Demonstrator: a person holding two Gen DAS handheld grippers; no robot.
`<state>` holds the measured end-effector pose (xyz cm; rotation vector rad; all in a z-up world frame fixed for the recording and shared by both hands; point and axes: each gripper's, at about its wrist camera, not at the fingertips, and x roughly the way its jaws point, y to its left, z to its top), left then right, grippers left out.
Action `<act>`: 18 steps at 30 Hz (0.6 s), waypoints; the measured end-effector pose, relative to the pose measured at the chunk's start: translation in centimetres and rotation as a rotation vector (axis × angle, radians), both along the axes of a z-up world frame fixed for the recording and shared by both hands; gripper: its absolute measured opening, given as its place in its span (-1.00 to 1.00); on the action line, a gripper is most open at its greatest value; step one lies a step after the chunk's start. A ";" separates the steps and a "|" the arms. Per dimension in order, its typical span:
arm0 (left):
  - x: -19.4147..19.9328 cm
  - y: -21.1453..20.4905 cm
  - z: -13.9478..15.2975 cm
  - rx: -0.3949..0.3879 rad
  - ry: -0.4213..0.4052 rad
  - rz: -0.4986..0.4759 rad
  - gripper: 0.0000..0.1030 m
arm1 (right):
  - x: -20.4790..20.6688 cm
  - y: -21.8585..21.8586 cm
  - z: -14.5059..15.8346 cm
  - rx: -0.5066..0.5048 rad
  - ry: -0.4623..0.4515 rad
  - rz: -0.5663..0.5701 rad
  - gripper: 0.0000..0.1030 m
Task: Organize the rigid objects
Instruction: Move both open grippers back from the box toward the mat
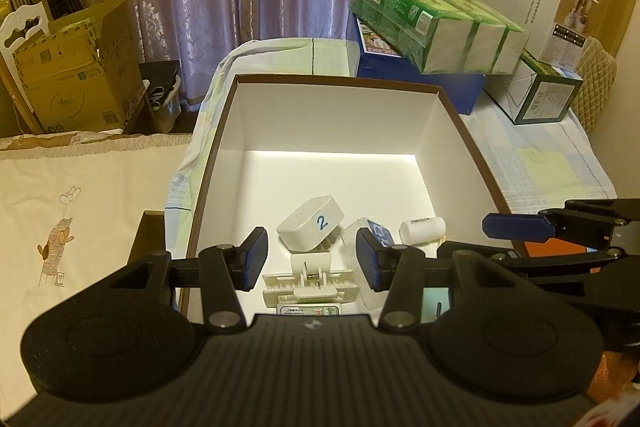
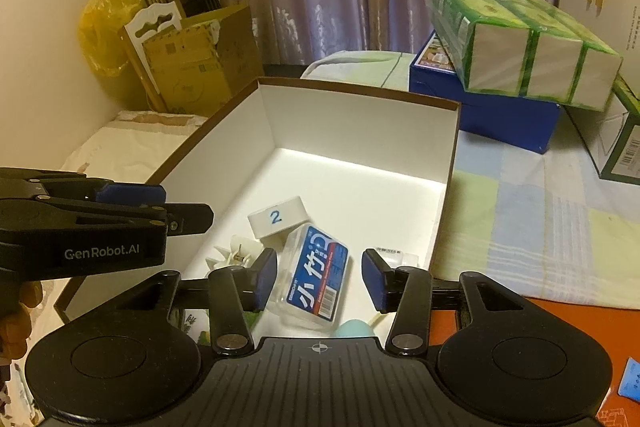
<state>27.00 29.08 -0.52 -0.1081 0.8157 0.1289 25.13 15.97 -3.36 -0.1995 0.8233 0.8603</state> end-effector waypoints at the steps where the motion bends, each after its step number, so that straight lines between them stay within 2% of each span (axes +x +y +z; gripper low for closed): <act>1: -0.2 -0.1 0.1 -0.001 -0.003 0.000 -0.15 | -0.1 -0.2 0.1 0.003 -0.001 -0.001 -0.14; 10: -2.7 -2.0 1.4 -0.016 -0.033 -0.018 -0.14 | -1.8 -2.9 1.9 0.044 -0.001 -0.003 -0.13; 18: -5.7 -5.2 2.6 -0.045 -0.061 -0.058 -0.15 | -3.4 -7.0 3.1 0.057 0.000 -0.016 -0.12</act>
